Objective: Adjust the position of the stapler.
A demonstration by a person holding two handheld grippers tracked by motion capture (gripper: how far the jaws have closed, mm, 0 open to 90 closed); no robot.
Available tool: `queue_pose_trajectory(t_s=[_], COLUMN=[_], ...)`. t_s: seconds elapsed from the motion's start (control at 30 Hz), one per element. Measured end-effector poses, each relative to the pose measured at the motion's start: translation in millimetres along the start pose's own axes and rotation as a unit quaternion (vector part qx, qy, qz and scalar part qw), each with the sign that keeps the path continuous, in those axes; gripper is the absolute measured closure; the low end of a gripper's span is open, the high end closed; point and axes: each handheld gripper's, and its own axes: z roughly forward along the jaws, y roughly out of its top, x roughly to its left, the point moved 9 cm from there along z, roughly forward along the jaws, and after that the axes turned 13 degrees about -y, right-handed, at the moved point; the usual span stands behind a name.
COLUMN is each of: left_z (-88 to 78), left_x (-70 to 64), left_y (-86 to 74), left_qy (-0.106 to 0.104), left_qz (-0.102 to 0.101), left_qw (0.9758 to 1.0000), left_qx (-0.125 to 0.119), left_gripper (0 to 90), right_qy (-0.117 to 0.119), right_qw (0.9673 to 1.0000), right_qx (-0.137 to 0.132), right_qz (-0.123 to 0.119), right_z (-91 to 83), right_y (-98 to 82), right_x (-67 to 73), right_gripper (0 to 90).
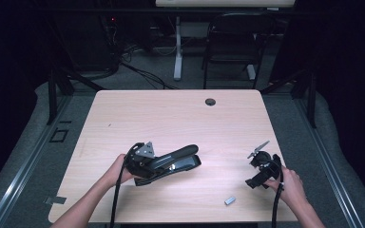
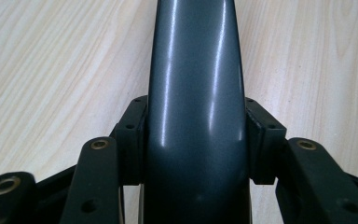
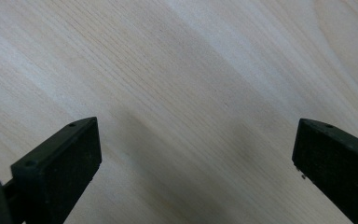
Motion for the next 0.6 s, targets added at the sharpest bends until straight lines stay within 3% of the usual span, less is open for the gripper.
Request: queue_pose_trajectory(t_s=[0.6], left_z=[12.5], left_x=[-6.8], left_y=[13.2], left_qy=[-0.031], left_qz=[0.034], left_qw=[0.9989], left_qx=[0.009], left_gripper=[50.9], right_qy=[0.001], right_qw=[1.0], right_qx=[-0.006], right_qz=[-0.002], right_z=[-1.1], right_y=[1.2], right_x=[-0.7], right_gripper=[0.7])
